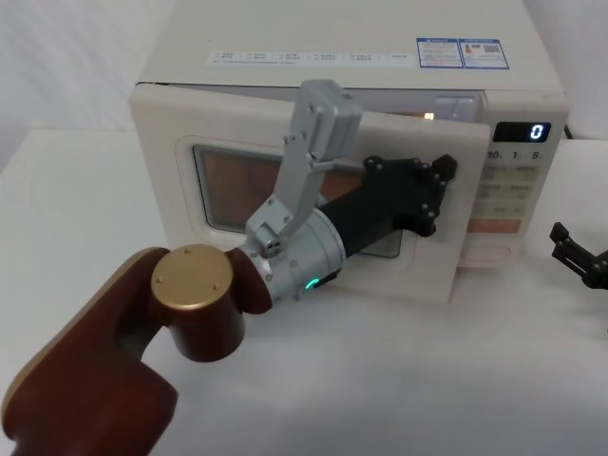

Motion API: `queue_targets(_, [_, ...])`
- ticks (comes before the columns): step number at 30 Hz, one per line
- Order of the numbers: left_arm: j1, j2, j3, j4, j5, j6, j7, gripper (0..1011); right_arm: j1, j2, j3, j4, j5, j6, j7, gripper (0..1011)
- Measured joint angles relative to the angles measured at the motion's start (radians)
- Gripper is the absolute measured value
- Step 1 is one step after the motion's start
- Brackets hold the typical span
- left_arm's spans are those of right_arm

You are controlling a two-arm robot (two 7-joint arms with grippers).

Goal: Press the button to open the microwave door with one hand; close the microwave door with the other hand.

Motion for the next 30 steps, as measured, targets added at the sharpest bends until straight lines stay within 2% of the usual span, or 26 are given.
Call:
queue_targets(13, [-0.028, -0.067, -0.010, 0.064, 0.061, -0.017, 0.038, 0, 0.000, 0.000, 0.000, 0.000, 0.000, 0.000, 0.000, 1002])
queue_targets(30, [-0.027, -0.125, -0.039, 0.099, 0.119, -0.031, 0.070, 0, 0.000, 0.000, 0.000, 0.000, 0.000, 0.000, 0.000, 1002])
